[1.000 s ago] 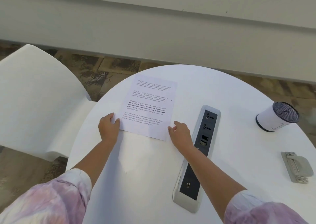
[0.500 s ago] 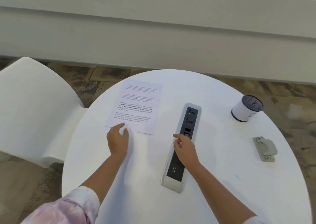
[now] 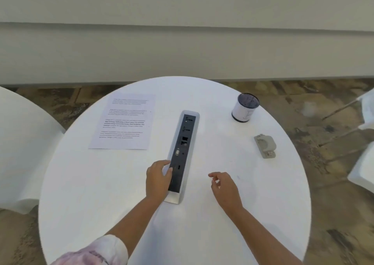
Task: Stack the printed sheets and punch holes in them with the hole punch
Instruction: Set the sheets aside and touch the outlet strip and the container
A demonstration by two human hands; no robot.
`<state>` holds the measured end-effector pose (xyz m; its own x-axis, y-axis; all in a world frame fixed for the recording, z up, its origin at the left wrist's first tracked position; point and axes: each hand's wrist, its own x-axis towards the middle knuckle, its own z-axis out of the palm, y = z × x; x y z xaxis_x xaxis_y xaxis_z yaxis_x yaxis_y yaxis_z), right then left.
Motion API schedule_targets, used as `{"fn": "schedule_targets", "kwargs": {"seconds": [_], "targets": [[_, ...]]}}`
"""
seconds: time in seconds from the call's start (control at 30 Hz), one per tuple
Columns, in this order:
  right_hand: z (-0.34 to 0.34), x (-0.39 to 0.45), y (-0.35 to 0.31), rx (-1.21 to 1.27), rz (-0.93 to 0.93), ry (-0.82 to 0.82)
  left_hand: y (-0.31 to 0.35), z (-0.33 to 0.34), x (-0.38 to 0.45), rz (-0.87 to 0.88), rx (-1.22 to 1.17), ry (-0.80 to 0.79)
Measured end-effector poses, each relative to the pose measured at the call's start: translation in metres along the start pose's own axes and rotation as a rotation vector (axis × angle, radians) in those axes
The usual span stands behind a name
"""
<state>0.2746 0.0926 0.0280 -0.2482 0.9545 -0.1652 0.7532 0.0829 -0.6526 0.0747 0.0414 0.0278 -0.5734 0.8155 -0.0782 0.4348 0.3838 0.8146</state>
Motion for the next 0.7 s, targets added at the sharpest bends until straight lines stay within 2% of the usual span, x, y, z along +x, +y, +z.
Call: {"fn": "schedule_targets", "kwargs": {"seconds": [0.1, 0.2, 0.33, 0.47, 0.6, 0.7], "targets": [[-0.011, -0.011, 0.023, -0.179, 0.004, -0.002, 0.003, 0.016, -0.006, 0.021, 0.091, -0.042], [-0.023, -0.020, 0.044, -0.188, 0.027, 0.025, 0.006, 0.030, -0.009, -0.003, 0.154, -0.045], [-0.036, -0.026, 0.071, -0.099, 0.094, 0.112, 0.013, 0.046, -0.010, 0.024, 0.296, -0.025], [-0.047, -0.019, 0.092, -0.005, 0.167, 0.161, 0.004, 0.052, -0.012, 0.201, 0.546, -0.105], [-0.055, -0.004, 0.101, 0.031, 0.131, 0.144, -0.008, 0.054, -0.013, 0.279, 0.683, -0.115], [-0.059, 0.008, 0.104, 0.083, 0.091, 0.129, -0.009, 0.057, -0.006, 0.302, 0.688, -0.088]]}}
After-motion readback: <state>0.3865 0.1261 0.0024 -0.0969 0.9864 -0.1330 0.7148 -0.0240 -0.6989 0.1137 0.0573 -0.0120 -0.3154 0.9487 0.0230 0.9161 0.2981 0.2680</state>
